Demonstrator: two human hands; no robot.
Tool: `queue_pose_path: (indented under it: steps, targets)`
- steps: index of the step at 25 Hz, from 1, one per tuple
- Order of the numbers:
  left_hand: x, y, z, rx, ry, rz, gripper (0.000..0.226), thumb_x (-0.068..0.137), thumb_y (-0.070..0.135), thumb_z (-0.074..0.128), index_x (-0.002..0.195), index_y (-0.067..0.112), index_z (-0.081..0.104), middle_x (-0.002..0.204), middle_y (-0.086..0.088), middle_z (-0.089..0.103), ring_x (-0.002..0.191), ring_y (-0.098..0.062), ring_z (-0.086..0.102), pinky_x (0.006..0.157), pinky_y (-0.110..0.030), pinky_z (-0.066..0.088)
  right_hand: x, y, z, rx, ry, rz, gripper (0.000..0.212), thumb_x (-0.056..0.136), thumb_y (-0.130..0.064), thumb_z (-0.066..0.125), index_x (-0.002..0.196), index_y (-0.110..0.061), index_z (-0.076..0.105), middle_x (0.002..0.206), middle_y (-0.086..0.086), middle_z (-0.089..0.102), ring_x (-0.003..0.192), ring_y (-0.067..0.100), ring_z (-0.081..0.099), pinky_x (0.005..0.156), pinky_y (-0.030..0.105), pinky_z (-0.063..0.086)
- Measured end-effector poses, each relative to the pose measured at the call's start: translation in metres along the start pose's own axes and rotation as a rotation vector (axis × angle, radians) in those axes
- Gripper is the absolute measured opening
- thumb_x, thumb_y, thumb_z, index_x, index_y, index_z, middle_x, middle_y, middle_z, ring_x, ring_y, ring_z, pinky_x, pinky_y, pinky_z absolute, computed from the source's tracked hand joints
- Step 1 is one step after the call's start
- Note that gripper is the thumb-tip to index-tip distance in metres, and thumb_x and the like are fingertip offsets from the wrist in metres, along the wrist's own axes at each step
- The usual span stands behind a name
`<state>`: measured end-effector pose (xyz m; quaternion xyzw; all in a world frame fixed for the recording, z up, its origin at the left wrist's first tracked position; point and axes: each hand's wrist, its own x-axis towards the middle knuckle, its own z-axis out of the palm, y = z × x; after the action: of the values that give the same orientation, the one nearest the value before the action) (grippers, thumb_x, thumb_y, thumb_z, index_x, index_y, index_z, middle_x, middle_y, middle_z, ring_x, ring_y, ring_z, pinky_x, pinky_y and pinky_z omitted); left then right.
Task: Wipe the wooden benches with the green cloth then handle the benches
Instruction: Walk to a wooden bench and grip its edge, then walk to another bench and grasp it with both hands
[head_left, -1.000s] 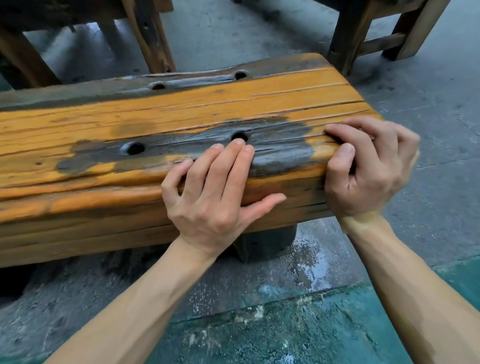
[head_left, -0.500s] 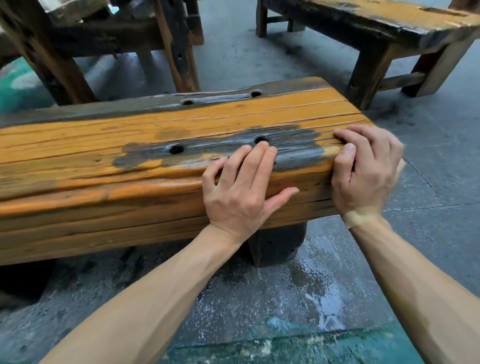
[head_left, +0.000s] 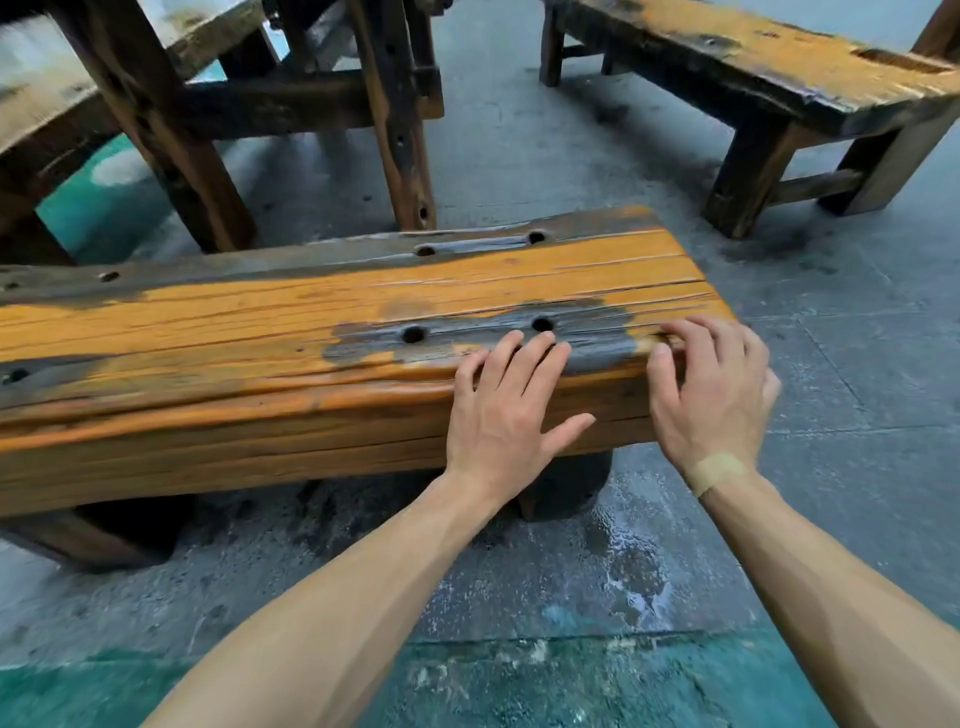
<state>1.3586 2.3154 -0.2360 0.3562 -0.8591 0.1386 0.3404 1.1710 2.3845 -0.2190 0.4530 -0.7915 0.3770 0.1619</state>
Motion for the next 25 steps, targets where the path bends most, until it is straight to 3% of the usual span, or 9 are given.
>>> queue_pose_path:
  steps: [6, 11, 14, 20, 25]
  targets:
    - [0.070, -0.003, -0.157, -0.123, -0.185, -0.014, 0.078, 0.091, 0.073, 0.049, 0.150, 0.022, 0.049, 0.158, 0.000, 0.044, 0.149, -0.025, 0.036, 0.119, -0.054, 0.025, 0.026, -0.077, -0.143, 0.012, -0.122, -0.062, 0.045, 0.093, -0.044, 0.051, 0.130, -0.022, 0.061, 0.138, 0.001, 0.057, 0.138, 0.030, 0.041, 0.109, 0.056, 0.033]
    - [0.156, 0.012, -0.311, -0.272, -0.245, -0.003, 0.081, 0.089, 0.072, 0.054, 0.152, 0.023, 0.044, 0.161, 0.002, 0.039, 0.151, -0.024, 0.033, 0.120, -0.054, 0.025, 0.085, -0.150, -0.305, 0.004, -0.169, -0.060, 0.052, 0.091, -0.051, 0.052, 0.134, -0.022, 0.060, 0.139, 0.003, 0.056, 0.138, 0.032, 0.042, 0.109, 0.055, 0.036]
    - [0.214, 0.026, -0.398, -0.355, -0.231, 0.050, 0.080, 0.088, 0.071, 0.055, 0.153, 0.026, 0.040, 0.162, 0.002, 0.037, 0.152, -0.022, 0.030, 0.119, -0.059, 0.026, 0.131, -0.193, -0.396, -0.014, -0.159, -0.059, 0.055, 0.090, -0.051, 0.052, 0.136, -0.023, 0.058, 0.141, 0.003, 0.055, 0.138, 0.033, 0.042, 0.107, 0.057, 0.037]
    - [0.313, 0.040, -0.551, -0.513, -0.162, 0.069, 0.081, 0.088, 0.076, 0.051, 0.154, 0.032, 0.035, 0.164, 0.003, 0.032, 0.154, -0.022, 0.024, 0.123, -0.054, 0.014, 0.202, -0.288, -0.549, 0.003, -0.088, -0.045, 0.056, 0.090, -0.048, 0.054, 0.140, -0.025, 0.054, 0.146, 0.002, 0.051, 0.141, 0.030, 0.039, 0.111, 0.052, 0.033]
    - [0.351, 0.045, -0.613, -0.611, -0.121, 0.146, 0.081, 0.090, 0.080, 0.044, 0.156, 0.035, 0.033, 0.166, 0.005, 0.028, 0.155, -0.025, 0.022, 0.120, -0.066, 0.012, 0.227, -0.320, -0.640, -0.018, -0.024, -0.048, 0.059, 0.090, -0.049, 0.054, 0.144, -0.028, 0.050, 0.152, 0.000, 0.045, 0.149, 0.025, 0.031, 0.111, 0.059, 0.033]
